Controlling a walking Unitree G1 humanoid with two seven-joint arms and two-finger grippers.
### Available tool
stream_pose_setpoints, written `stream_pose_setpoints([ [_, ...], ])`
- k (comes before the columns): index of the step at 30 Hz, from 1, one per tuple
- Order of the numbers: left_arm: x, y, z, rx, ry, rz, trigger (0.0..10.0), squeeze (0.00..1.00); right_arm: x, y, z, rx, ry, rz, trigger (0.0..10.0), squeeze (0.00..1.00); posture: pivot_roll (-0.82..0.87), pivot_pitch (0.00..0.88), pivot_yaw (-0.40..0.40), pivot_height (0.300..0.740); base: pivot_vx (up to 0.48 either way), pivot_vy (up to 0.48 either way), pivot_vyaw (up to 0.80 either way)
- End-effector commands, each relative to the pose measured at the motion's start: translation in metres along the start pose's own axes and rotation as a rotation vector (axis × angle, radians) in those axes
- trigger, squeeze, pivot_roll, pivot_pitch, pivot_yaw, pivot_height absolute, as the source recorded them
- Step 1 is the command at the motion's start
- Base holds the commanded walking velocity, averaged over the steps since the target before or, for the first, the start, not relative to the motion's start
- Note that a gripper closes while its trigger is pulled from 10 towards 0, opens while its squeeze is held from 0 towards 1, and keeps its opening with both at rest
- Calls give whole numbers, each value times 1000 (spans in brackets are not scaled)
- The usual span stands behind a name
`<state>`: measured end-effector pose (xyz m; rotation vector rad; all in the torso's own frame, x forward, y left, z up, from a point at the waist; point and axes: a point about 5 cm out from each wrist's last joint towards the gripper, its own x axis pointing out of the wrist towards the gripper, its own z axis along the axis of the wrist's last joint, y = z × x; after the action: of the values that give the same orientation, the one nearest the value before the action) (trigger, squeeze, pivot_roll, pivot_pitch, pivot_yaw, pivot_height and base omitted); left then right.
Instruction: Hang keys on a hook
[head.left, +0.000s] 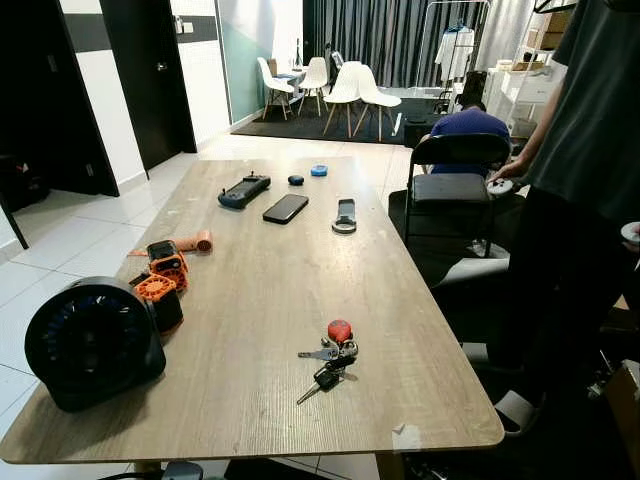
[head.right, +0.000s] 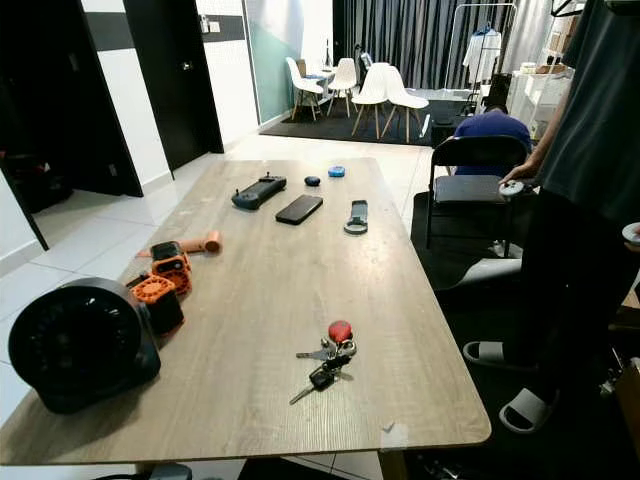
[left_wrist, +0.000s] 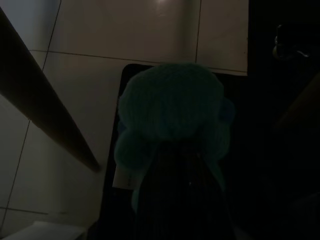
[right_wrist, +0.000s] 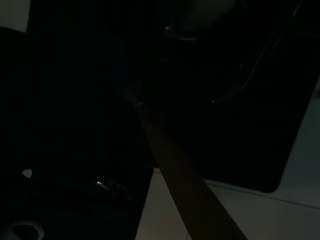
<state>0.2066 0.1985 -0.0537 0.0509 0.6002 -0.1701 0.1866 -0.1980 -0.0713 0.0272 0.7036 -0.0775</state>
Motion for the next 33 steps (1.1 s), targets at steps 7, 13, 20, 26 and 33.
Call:
stream_pose_setpoints([
  [7,-3,-3,-5,-7,5,-18,10000,0,-6,1,-16,-2,60,4,10000,0,42,36,33,740,0,0,0],
  [13,-2,-3,-6,-9,9,-19,10000,0,-7,4,-21,-20,83,13,10000,0,45,36,32,740,-245,0,0],
  [20,-3,-4,-7,-9,14,-25,10000,0,-8,4,-22,-27,90,17,10000,0,46,35,31,740,-362,0,0],
  [26,-3,-4,-9,-7,20,-25,10000,0,-8,4,-23,-31,91,18,10000,0,45,34,32,740,-398,0,0],
  [33,-4,-2,-10,-7,28,-23,10000,0,-8,5,-23,-34,94,19,10000,0,49,36,30,740,-393,0,0],
])
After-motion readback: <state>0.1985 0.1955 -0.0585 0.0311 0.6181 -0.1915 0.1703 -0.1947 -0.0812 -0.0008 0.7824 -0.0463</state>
